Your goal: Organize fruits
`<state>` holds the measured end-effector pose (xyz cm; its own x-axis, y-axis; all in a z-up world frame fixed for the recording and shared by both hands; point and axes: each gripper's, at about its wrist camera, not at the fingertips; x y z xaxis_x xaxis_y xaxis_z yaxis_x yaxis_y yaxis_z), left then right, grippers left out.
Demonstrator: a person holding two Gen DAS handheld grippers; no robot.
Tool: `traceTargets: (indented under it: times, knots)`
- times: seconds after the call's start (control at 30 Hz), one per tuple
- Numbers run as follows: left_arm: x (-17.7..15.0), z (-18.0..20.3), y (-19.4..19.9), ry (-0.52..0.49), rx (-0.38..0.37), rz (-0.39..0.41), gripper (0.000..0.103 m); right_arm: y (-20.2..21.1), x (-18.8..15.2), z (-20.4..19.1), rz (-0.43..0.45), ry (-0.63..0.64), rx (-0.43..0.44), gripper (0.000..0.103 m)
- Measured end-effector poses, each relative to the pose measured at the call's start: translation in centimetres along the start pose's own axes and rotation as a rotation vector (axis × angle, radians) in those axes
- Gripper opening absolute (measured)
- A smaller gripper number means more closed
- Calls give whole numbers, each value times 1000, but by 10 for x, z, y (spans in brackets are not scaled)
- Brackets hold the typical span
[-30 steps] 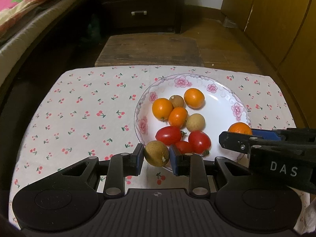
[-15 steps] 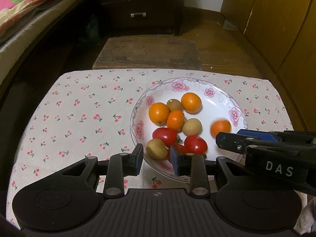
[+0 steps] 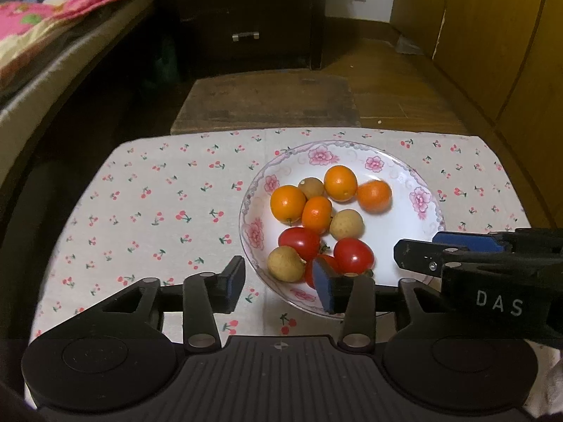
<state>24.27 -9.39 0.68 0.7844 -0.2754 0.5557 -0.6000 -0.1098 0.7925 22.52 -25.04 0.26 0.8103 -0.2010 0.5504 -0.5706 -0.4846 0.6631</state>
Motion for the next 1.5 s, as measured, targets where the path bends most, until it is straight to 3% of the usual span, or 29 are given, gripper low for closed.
traceTargets:
  times: [0.5,0.83,1.17,1.5]
  knots:
    - [1,-4,9,11,38,37,79,8,-1,0,20,-13,-1,37]
    - [-4,-19,13,42,63,50,90,19,-6,-4,40,-14,-7,40]
    - [-21,-26,27,7,151,84,92,31,-26,-14,32,-18,3,42]
    - [-43,-33,46,50,102,91,93,50,-46,-24,42,-16,12,44]
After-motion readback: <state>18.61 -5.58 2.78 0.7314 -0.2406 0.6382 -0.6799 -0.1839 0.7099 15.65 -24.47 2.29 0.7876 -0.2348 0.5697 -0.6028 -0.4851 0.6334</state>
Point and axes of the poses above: each gripper's, at about its wrist camera, not at the fingertips, and y roughly against the way its jaws point, z to its right, x to its top, and after that the axes turned 14 degrees about x, right-handed
